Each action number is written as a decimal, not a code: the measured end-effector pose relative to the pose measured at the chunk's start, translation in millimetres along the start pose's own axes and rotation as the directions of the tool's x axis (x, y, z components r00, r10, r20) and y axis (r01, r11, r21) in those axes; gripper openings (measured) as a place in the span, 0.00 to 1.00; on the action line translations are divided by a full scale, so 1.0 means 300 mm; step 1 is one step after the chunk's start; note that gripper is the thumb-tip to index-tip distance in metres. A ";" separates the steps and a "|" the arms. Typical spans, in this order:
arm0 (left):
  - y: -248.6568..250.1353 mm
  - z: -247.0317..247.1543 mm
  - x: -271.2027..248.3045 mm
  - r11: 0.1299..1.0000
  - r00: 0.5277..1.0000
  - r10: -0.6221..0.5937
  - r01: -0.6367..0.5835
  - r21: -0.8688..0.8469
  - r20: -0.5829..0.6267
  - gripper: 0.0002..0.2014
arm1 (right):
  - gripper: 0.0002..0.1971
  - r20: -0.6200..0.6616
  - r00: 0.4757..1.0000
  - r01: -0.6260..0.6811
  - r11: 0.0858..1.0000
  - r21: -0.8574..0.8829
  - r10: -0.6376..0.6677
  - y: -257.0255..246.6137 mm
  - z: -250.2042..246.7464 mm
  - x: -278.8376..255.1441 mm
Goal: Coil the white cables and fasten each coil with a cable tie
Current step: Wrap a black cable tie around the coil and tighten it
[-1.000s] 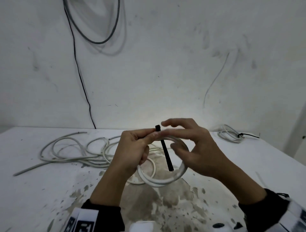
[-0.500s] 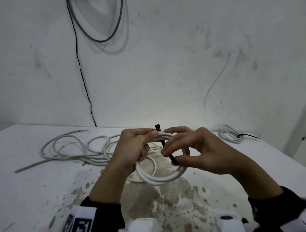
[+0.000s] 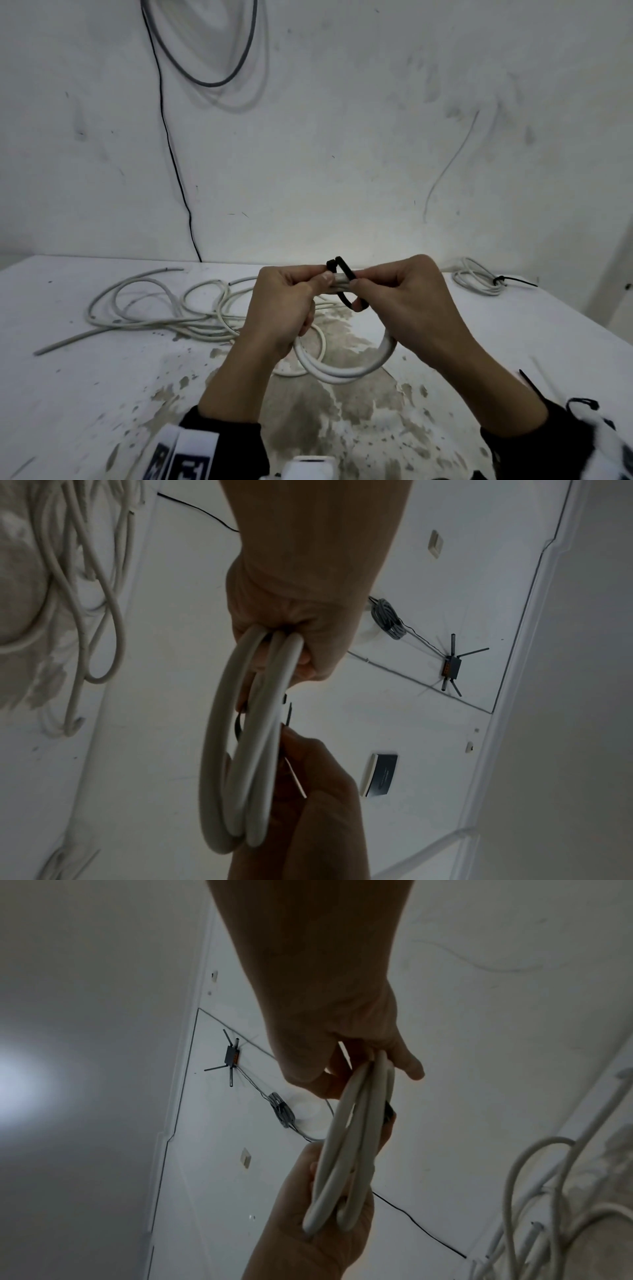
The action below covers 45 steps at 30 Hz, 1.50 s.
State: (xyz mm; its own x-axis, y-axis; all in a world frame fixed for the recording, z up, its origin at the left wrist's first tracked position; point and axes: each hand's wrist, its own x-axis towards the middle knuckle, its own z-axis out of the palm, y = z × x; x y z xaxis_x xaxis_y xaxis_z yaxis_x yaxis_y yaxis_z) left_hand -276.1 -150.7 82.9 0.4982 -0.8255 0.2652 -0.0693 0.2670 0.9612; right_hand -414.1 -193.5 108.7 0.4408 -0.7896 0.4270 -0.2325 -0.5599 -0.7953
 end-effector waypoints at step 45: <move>-0.009 0.044 -0.028 0.937 0.938 0.340 -0.332 0.109 -0.063 0.08 | 0.09 -0.112 0.934 0.280 0.891 -0.356 -0.338 -0.025 0.001 0.026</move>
State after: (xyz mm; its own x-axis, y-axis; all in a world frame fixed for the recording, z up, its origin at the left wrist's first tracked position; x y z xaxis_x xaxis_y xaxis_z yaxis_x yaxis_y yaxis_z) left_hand -291.6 -150.9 79.1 0.4985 -0.6523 0.5710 -0.3244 0.4704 0.8206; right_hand -408.6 -195.5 117.8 0.3938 -0.5763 0.7161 -0.3923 -0.8099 -0.4361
